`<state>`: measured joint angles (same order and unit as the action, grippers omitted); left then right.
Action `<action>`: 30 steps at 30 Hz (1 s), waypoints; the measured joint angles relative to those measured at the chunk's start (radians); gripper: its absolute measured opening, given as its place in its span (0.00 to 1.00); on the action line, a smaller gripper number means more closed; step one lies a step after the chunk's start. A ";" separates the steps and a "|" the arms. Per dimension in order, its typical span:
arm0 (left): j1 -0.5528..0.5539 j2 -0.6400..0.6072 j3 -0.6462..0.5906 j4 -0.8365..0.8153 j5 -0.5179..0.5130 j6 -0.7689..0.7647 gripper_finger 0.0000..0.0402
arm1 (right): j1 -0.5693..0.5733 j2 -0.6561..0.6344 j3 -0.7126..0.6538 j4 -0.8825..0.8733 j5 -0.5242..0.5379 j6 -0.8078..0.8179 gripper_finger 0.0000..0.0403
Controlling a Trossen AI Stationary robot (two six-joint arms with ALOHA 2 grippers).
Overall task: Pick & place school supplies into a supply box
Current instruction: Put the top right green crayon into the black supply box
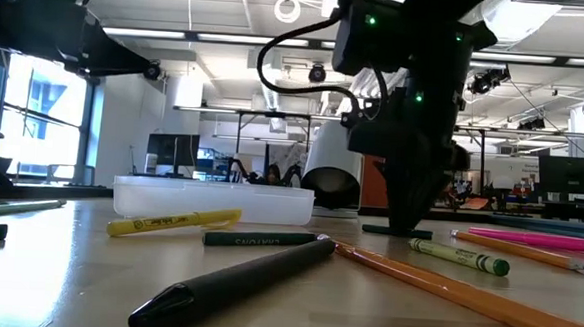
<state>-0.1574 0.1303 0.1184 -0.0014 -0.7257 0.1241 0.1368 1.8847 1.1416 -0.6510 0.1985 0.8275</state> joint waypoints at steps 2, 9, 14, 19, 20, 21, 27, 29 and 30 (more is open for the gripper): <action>0.000 0.000 0.000 0.000 0.001 0.000 0.56 | -0.001 0.000 -0.008 0.046 0.046 -0.045 0.20; 0.000 0.000 0.000 -0.002 0.001 -0.001 0.56 | -0.011 -0.010 -0.158 0.382 0.019 -0.121 0.14; 0.000 0.000 0.000 -0.019 0.009 -0.002 0.56 | -0.023 -0.016 -0.227 0.423 0.045 -0.076 0.02; 0.000 0.000 0.000 -0.025 0.009 -0.004 0.56 | 0.001 -0.006 -0.211 0.462 0.116 -0.209 0.04; 0.000 0.000 0.000 -0.025 0.009 -0.004 0.56 | 0.008 -0.002 -0.194 0.458 0.136 -0.244 0.03; 0.000 0.000 0.000 -0.025 0.009 -0.004 0.56 | 0.016 0.001 -0.171 0.443 0.157 -0.278 0.02; 0.000 0.000 0.000 -0.026 0.010 -0.004 0.56 | 0.038 -0.005 0.008 0.264 0.169 -0.356 0.03; 0.000 0.000 0.000 -0.027 0.010 -0.004 0.56 | 0.040 -0.006 0.075 0.176 0.160 -0.354 0.02; 0.000 0.000 0.000 -0.028 0.010 -0.004 0.56 | 0.040 -0.006 0.110 0.132 0.160 -0.356 0.02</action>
<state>-0.1574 0.1307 0.1184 -0.0296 -0.7158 0.1204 0.1771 1.8788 1.2512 -0.5186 0.3587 0.4711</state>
